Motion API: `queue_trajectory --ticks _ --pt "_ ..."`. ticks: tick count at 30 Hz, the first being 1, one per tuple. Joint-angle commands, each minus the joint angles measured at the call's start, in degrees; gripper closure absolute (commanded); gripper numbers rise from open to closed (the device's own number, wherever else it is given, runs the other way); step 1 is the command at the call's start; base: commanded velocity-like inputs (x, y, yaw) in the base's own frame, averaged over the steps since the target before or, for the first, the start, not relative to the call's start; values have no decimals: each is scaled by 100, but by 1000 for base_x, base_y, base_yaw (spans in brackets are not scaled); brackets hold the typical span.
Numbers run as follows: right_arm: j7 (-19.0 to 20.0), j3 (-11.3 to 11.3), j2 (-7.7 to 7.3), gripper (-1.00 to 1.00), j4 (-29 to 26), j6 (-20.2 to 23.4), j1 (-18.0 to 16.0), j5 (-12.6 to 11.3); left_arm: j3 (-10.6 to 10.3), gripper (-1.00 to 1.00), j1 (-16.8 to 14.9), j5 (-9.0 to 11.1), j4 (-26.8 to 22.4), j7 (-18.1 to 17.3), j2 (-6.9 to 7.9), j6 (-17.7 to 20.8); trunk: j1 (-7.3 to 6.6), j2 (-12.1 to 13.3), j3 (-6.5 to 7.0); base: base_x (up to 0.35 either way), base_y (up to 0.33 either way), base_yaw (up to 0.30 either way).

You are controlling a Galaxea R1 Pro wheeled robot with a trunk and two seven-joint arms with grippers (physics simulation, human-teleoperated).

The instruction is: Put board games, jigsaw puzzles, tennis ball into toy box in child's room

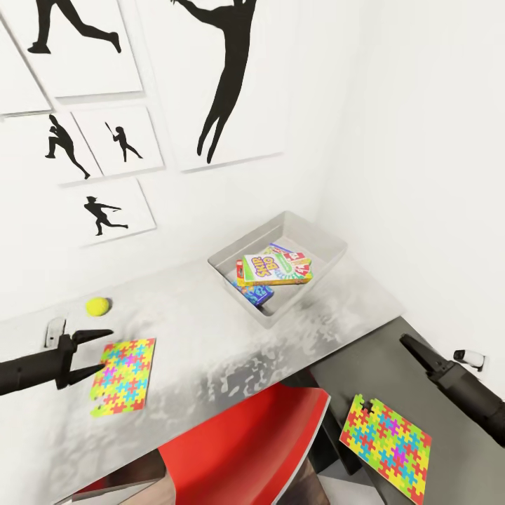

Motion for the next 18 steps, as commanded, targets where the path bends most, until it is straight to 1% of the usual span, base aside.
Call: queue_trajectory --ticks 1,6,8,11,12,15,18 --pt "-2 33 0 -100 0 32 -4 -12 5 -100 67 52 5 51 17 12 3 -10 -9 0 0 0" --pt "-31 111 11 -100 -4 7 -4 -5 36 -100 178 -23 47 72 45 12 3 -10 -9 0 0 0" --pt "-45 156 16 -100 -6 -70 -4 -2 116 -100 195 -189 135 82 54 12 3 -10 -9 0 0 0" --pt "-50 246 17 -100 -3 -119 -4 -1 177 -100 201 -342 168 82 57 12 3 -10 -9 0 0 0" --pt "-56 312 18 -100 -2 -142 -4 0 208 -100 203 -425 180 81 55 12 3 -10 -9 0 0 0" --pt "-61 414 20 -100 -1 -210 -4 0 244 -100 205 -537 195 81 53 12 3 -10 -9 -2 0 0" --pt "-67 467 25 -100 -1 -320 -4 0 258 -100 206 -632 196 82 52 12 3 -10 -9 -48 0 0"
